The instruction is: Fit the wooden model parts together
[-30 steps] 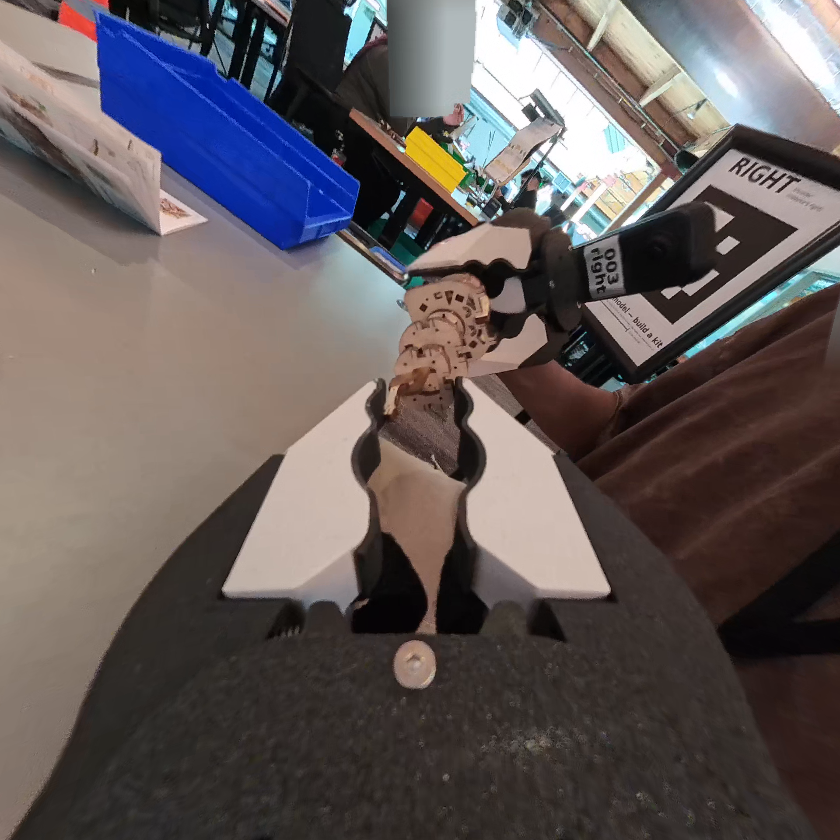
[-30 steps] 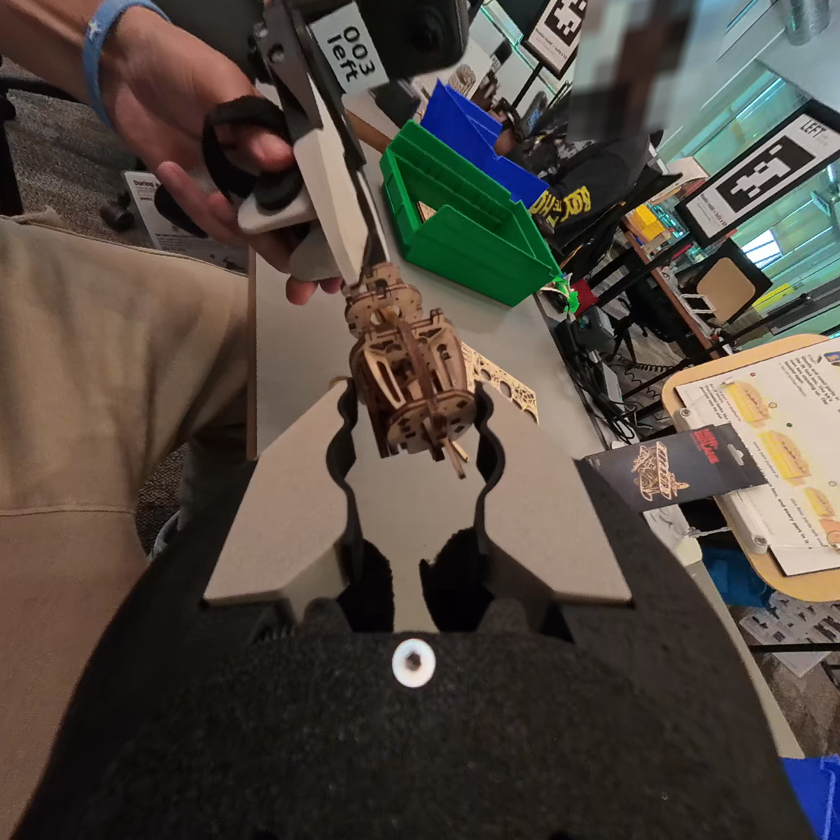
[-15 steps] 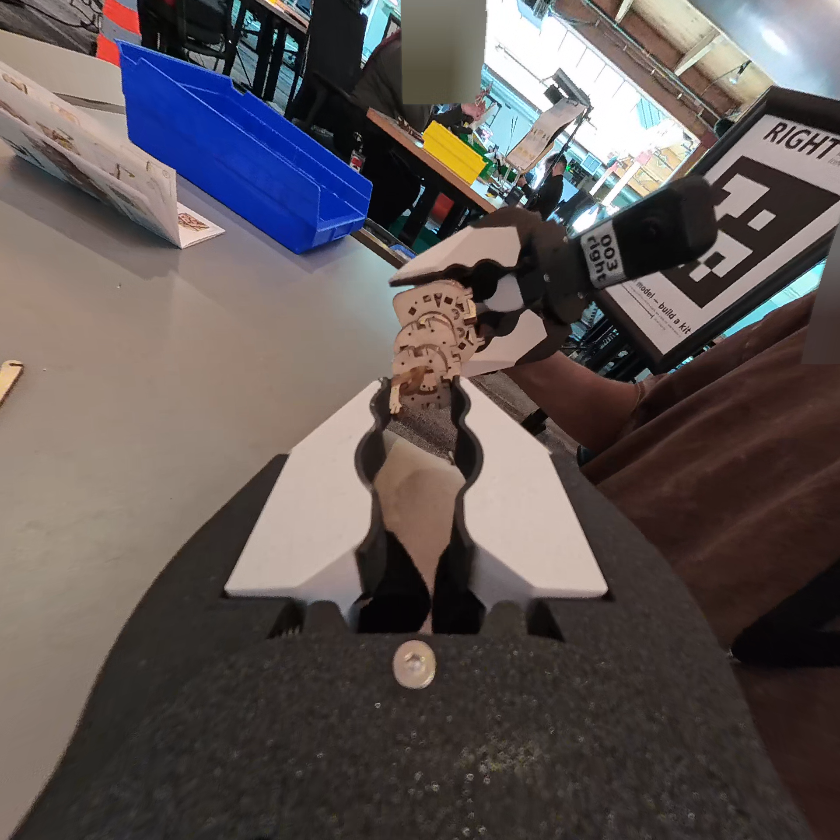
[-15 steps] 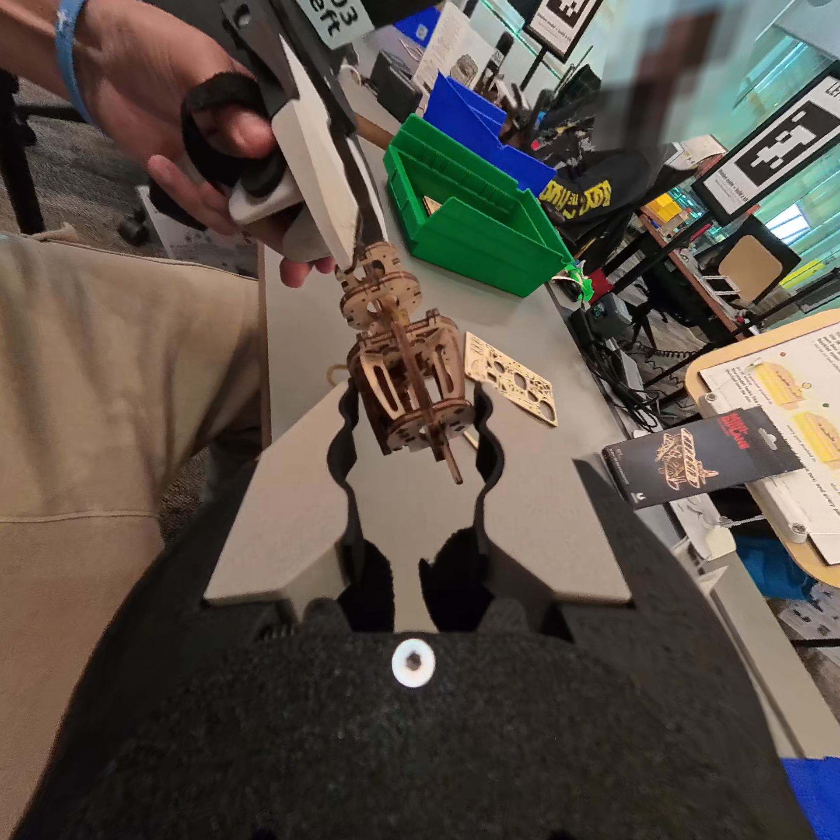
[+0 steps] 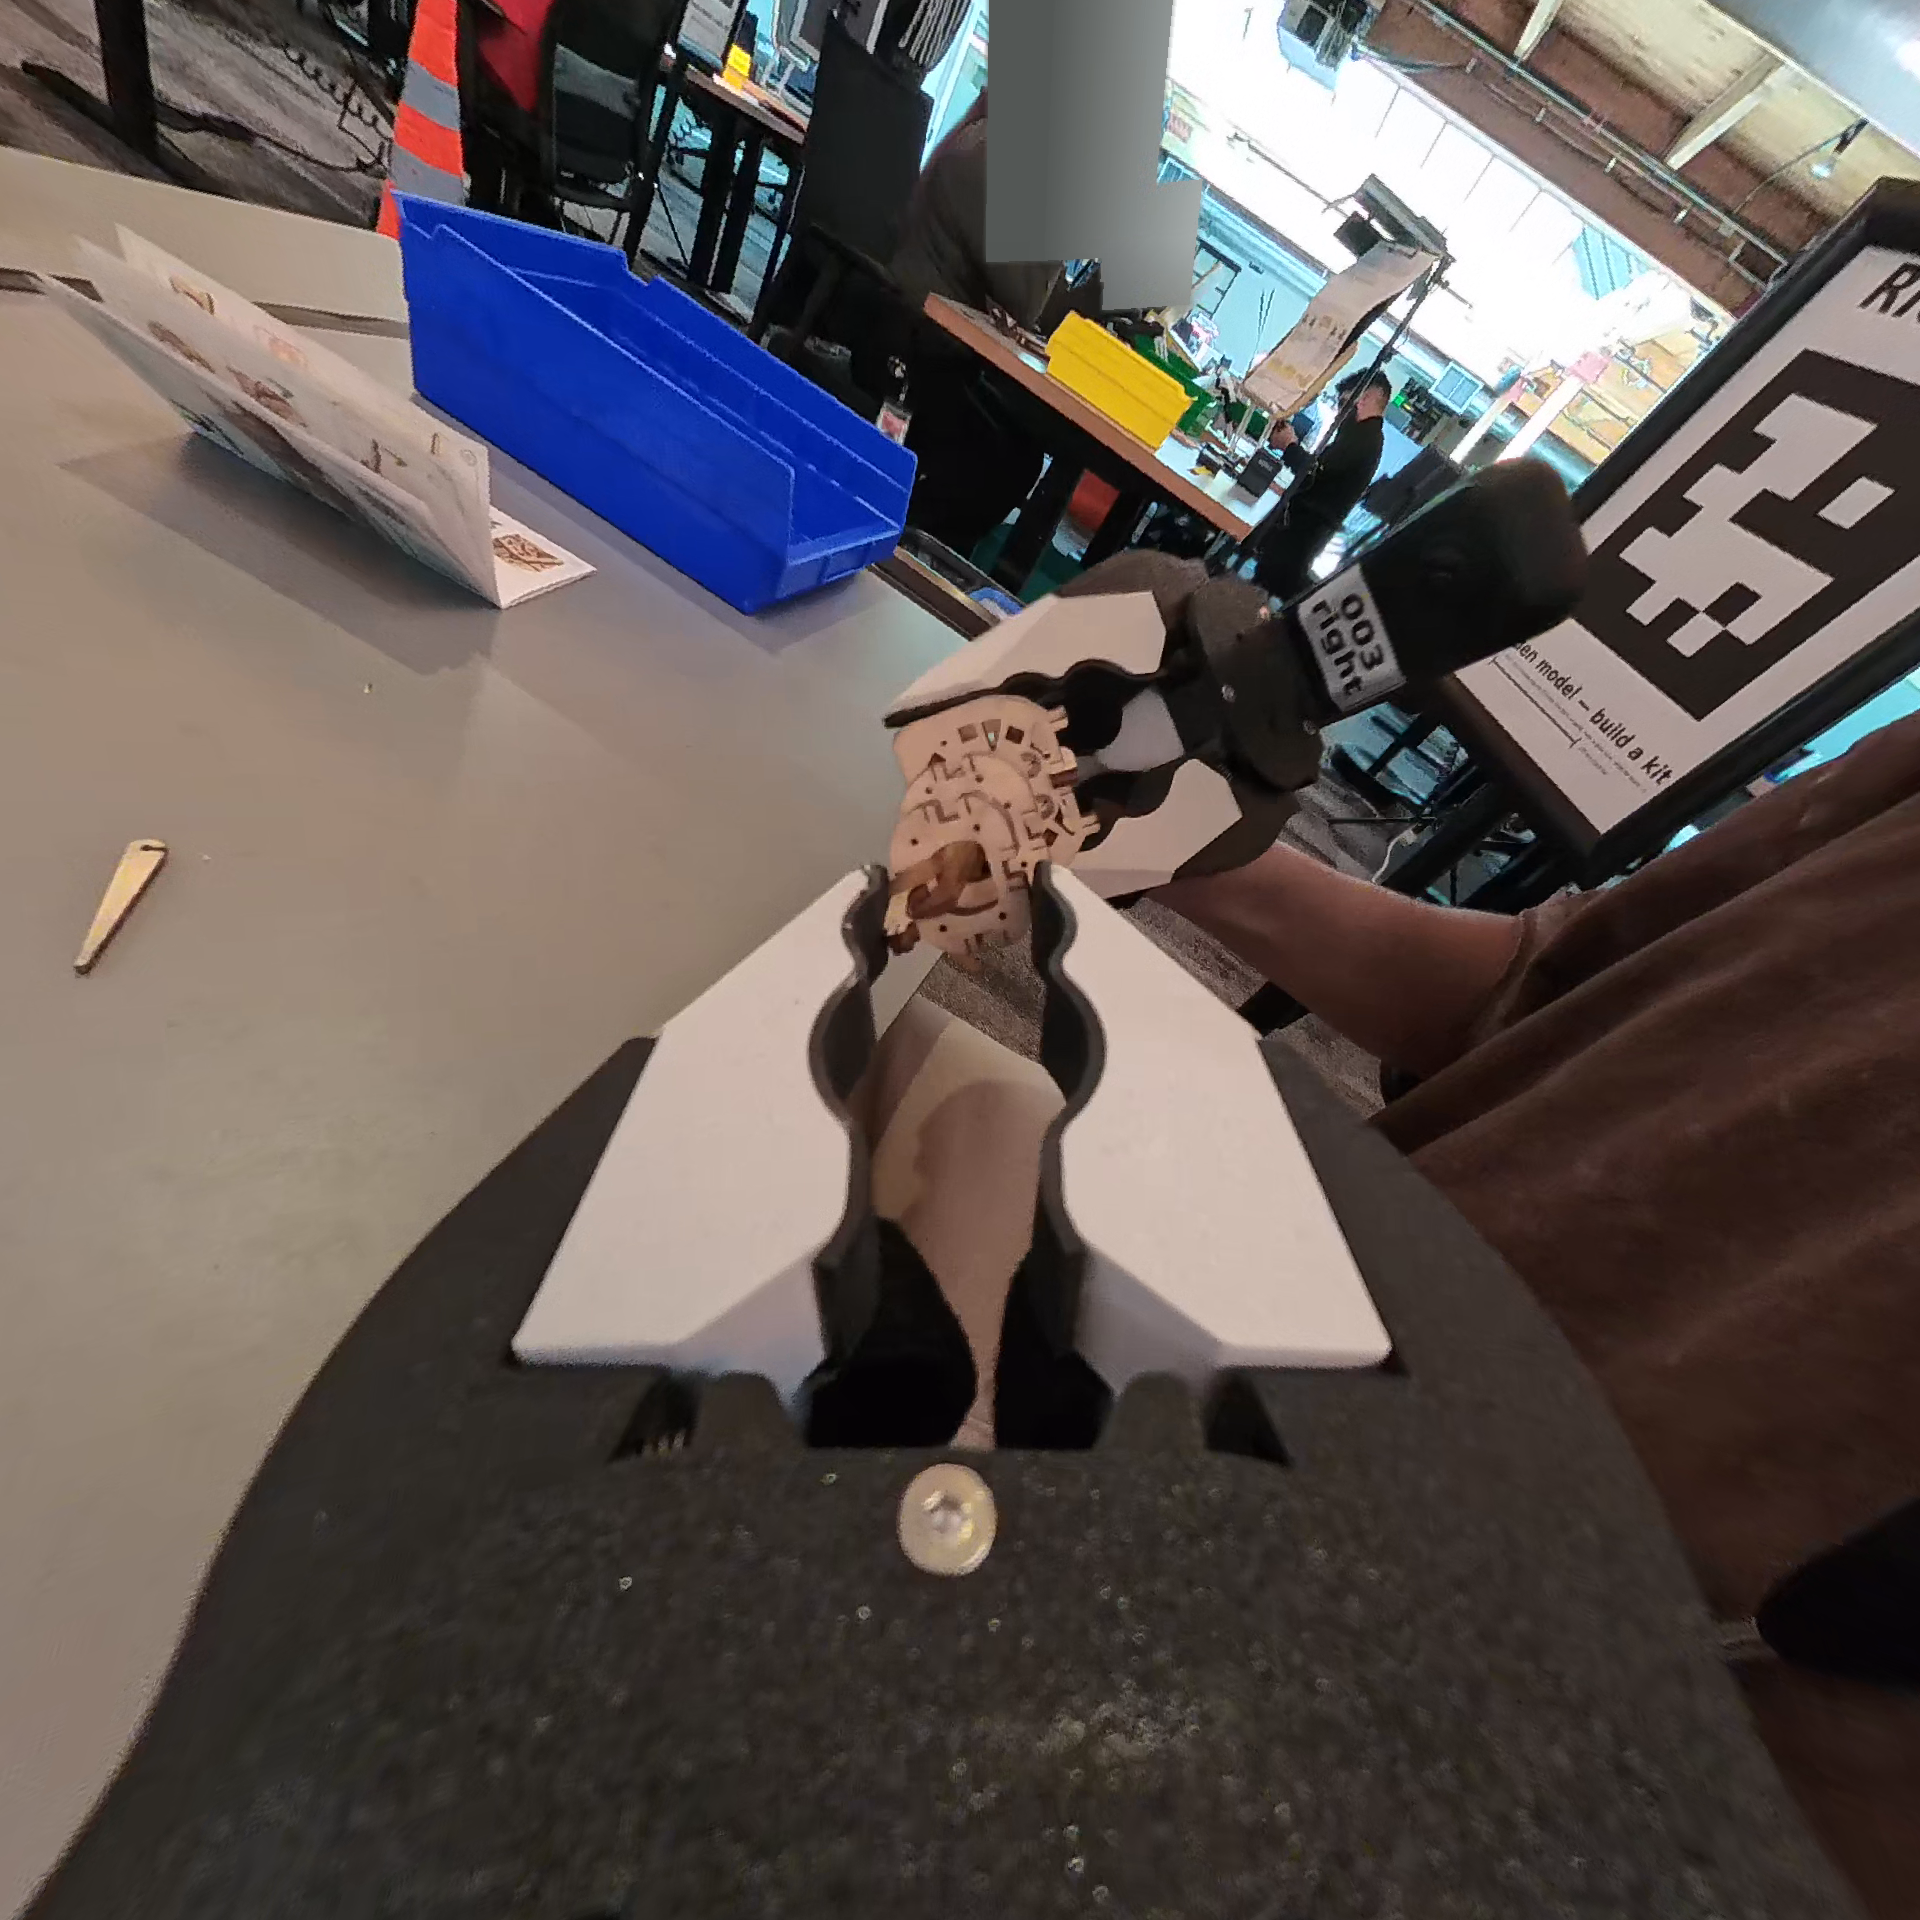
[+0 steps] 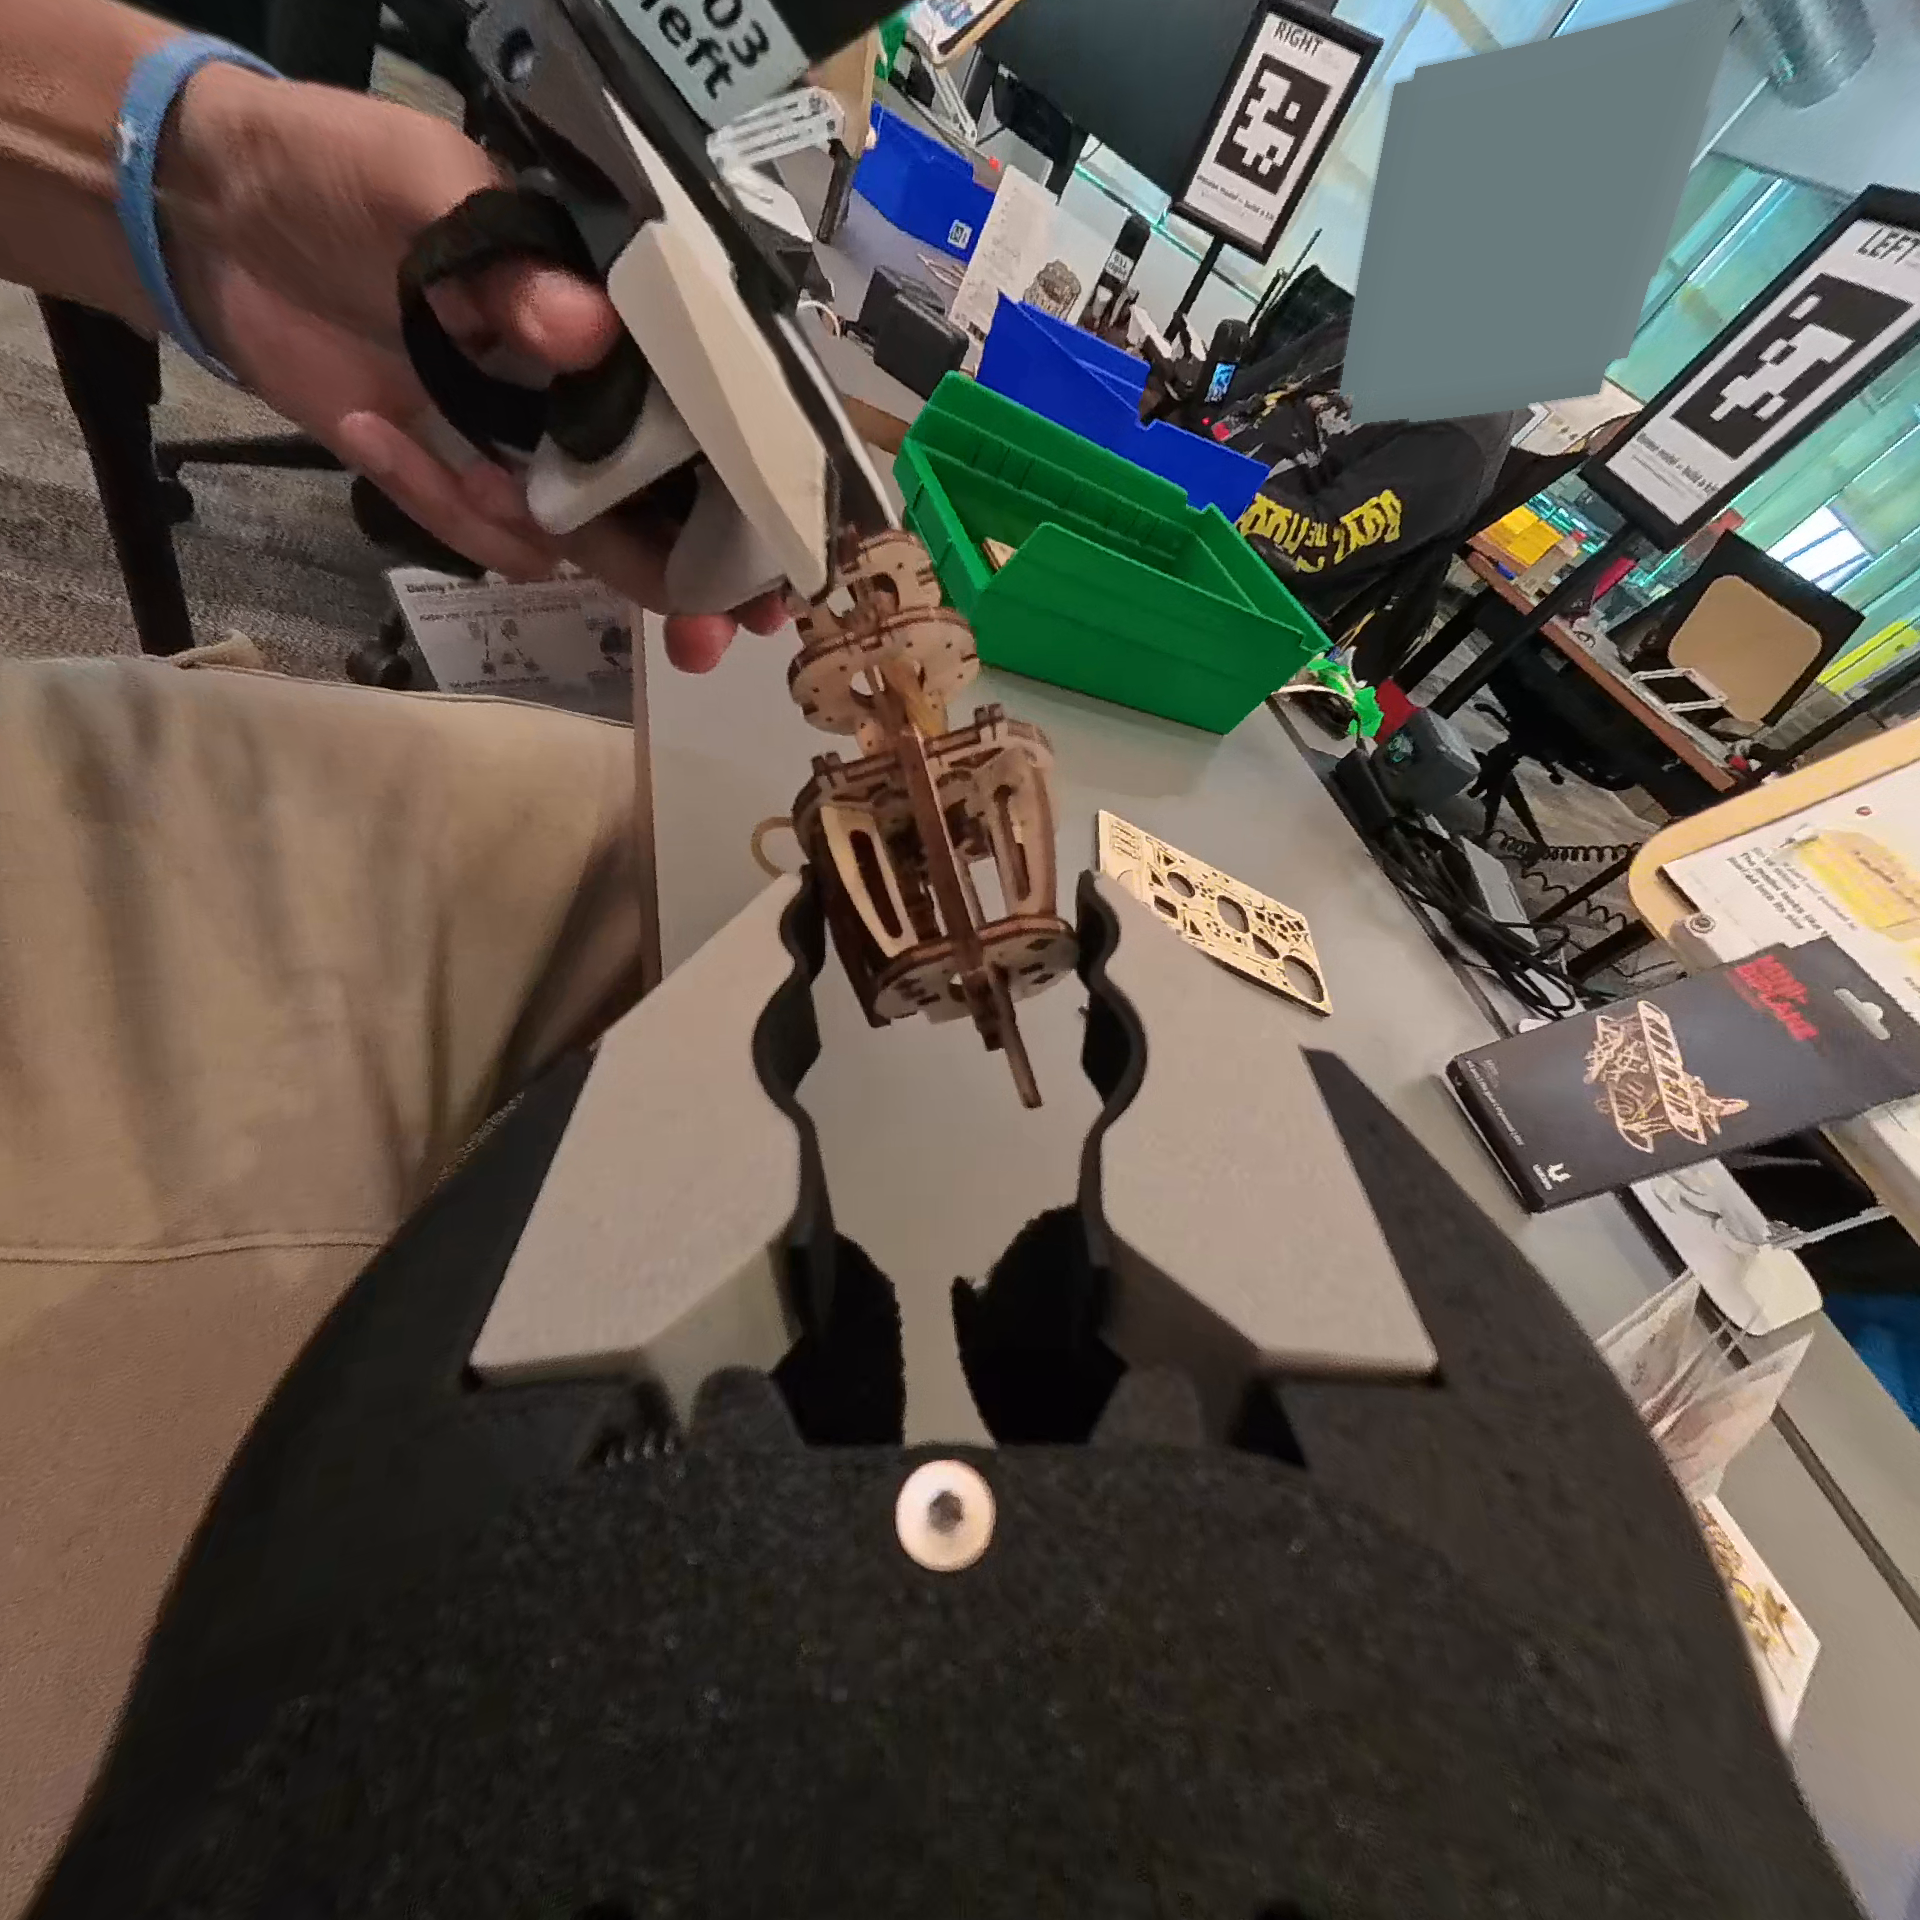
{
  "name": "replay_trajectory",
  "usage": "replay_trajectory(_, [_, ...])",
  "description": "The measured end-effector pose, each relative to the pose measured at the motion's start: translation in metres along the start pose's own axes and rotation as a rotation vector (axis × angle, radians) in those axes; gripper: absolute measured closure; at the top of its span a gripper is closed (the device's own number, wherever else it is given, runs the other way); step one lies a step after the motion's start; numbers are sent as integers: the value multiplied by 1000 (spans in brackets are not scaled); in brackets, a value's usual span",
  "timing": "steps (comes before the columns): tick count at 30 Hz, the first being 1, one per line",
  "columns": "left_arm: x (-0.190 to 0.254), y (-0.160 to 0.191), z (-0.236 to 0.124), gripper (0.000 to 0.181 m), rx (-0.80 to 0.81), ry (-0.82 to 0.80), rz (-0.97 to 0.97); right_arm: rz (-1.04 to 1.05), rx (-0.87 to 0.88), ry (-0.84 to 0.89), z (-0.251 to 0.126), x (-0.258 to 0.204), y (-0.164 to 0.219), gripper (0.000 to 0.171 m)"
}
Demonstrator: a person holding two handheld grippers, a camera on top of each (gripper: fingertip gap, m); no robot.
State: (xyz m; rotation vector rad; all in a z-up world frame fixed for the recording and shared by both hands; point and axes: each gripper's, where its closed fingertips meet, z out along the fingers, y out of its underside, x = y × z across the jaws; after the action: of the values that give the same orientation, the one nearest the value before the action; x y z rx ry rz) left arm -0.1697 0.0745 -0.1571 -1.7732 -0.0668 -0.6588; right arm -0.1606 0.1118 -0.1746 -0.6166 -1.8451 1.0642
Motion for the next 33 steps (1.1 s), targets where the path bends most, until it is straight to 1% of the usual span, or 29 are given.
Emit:
replay_trajectory(7, [0,-1,-3,157,10,5,-7,44,3,-7,4,-2,0,124])
replay_trajectory(11, [-3,0,-2,157,12,16,-35,148,21,-46,6,-5,6,124])
replay_trajectory(13, [-10,-1,-4,155,39,5,-56,261,54,-84,9,-9,9,126])
replay_trajectory(14, [-14,0,-4,148,40,-14,-47,330,70,-104,10,-10,11,129])
replay_trajectory(15, [-18,3,-5,135,25,-35,-32,418,75,-136,11,-11,16,129])
replay_trajectory(16, [-23,6,-6,128,8,-56,-11,519,67,-178,12,-12,22,129])
replay_trajectory(18, [-32,13,-9,128,-15,-98,58,687,89,-264,13,-14,28,129])
replay_trajectory(20, [-43,21,-8,124,-38,-133,113,836,88,-310,16,-14,39,129])
replay_trajectory(22, [-44,27,-5,123,-49,-121,152,1030,54,-457,18,-25,46,129])
replay_trajectory(25, [-48,36,0,131,-64,-136,227,1260,61,-583,19,-32,47,129])
replay_trajectory(28, [-51,43,-2,134,-89,-148,293,1368,42,-682,17,-42,45,129])
replay_trajectory(33, [-48,45,-5,131,-120,-185,492,1492,25,-805,10,-51,38,129])
